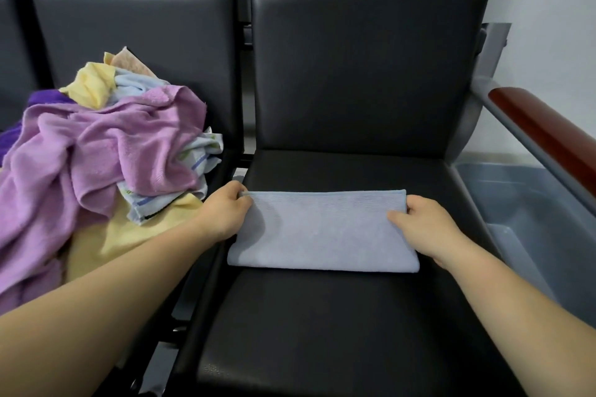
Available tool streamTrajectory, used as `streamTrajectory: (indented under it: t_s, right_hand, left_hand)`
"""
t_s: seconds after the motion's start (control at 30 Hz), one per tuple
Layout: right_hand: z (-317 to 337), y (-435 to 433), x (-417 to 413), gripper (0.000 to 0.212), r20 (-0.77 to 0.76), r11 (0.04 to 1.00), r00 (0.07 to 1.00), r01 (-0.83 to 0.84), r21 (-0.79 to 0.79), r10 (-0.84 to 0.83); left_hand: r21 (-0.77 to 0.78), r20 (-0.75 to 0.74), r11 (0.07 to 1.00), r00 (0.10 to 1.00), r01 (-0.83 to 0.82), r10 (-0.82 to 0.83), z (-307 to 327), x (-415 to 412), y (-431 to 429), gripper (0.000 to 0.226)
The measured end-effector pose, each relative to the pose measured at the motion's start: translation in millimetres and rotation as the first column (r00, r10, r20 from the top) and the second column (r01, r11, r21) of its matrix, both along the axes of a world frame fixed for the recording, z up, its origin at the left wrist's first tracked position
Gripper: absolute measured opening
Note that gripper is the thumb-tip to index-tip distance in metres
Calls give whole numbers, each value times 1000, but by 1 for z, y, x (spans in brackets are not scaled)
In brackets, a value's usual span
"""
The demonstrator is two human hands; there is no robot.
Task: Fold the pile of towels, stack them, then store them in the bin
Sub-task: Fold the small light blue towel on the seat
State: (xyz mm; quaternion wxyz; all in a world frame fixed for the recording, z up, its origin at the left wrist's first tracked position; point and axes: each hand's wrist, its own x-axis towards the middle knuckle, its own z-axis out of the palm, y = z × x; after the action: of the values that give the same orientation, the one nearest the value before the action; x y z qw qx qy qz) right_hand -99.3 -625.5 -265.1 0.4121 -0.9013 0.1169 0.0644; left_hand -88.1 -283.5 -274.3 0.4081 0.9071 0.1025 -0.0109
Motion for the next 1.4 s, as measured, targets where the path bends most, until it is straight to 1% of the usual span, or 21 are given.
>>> streamTrajectory:
  t_s: [0.07, 0.13, 0.2, 0.23, 0.27, 0.3, 0.33, 0.37, 0.4, 0.43, 0.47, 0.6, 0.73, 0.8, 0.9, 1.03, 1.07, 1.17, 1.23, 1.33, 1.4]
  right_hand:
    - [-3, 4, 1, 11, 8, 988, 999, -32, -150, 34]
    - [-6, 6, 3, 12, 1, 976, 999, -40, -212, 41]
    - [-7, 6, 4, 8, 3, 985, 1000, -21, -173, 21]
    - [-6, 5, 3, 13, 5, 992, 1000, 7, -124, -7]
    - [-6, 5, 2, 23, 6, 996, 999, 41, -73, -41]
    - [-6, 4, 1, 33, 12, 997, 998, 68, -36, -68]
    - [-7, 3, 0, 36, 21, 997, 997, 75, -21, -74]
    - [-7, 2, 0, 34, 33, 998, 998, 58, -21, -57]
    - [-9, 1, 0, 26, 43, 999, 999, 26, -36, -24]
    - [-10, 0, 1, 18, 46, 998, 999, -9, -67, 12]
    - [-10, 0, 1, 14, 42, 995, 998, -38, -97, 42]
    - [-12, -3, 0, 35, 28, 989, 997, -72, -127, 76]
    - [-15, -3, -1, 44, 79, 985, 994, -69, -157, 82]
    - [-16, -2, -1, 46, 71, 980, 993, -81, -182, 95]
    - [-19, -2, 2, 47, 32, 958, 989, -129, -255, 142]
    - [-24, 0, 4, 48, -6, 930, 983, -177, -321, 185]
    - [-25, 1, 4, 49, -8, 922, 982, -183, -341, 191]
    - [-27, 2, 1, 52, -24, 896, 981, -185, -404, 192]
    - [-25, 3, -2, 53, -31, 884, 983, -175, -434, 180]
    - [-21, 7, -9, 51, 49, 886, 989, -103, -451, 140]
    - [-16, 10, -12, 46, 118, 891, 984, -69, -449, 136]
  left_hand:
    - [113, -15, 993, 999, 31, -30, -1, 0, -2, 12]
    - [178, -22, 983, 999, 51, -48, -1, 1, -1, 14]
    - [151, -26, 985, 996, 89, -86, 0, -1, 1, 27]
    - [136, -25, 983, 993, 120, -118, 1, -2, 2, 32]
    - [139, -19, 978, 988, 154, -153, 1, -3, 3, 34]
    - [156, -13, 970, 982, 189, -189, 1, -4, 4, 32]
    - [174, -4, 960, 975, 218, -221, 2, -3, 5, 27]
    - [178, -5, 954, 969, 242, -245, 2, -3, 6, 18]
    - [159, -8, 953, 966, 258, -260, 2, -2, 7, 13]
    - [129, -18, 956, 965, 262, -262, 2, -1, 8, 15]
    - [94, -28, 963, 968, 251, -249, 1, -1, 9, 19]
    - [-2, -58, 981, 979, 196, -196, -3, 0, 15, 30]
    - [13, -74, 979, 976, 205, -204, -2, 0, 17, 40]
    - [18, -82, 978, 975, 207, -205, -3, 0, 16, 40]
    - [73, -71, 974, 975, 216, -211, -3, 2, 12, 43]
    - [285, -87, 919, 962, 273, -259, -6, 2, 6, 52]
    - [314, -100, 907, 960, 280, -262, -7, 2, 7, 54]
    - [318, -126, 910, 963, 265, -236, -7, 0, 7, 53]
    - [354, -125, 905, 970, 238, -206, -7, -1, 7, 52]
    - [426, -87, 888, 984, 175, -152, -1, -5, -1, 46]
    - [439, -57, 877, 980, 194, -188, 4, -12, -12, 36]
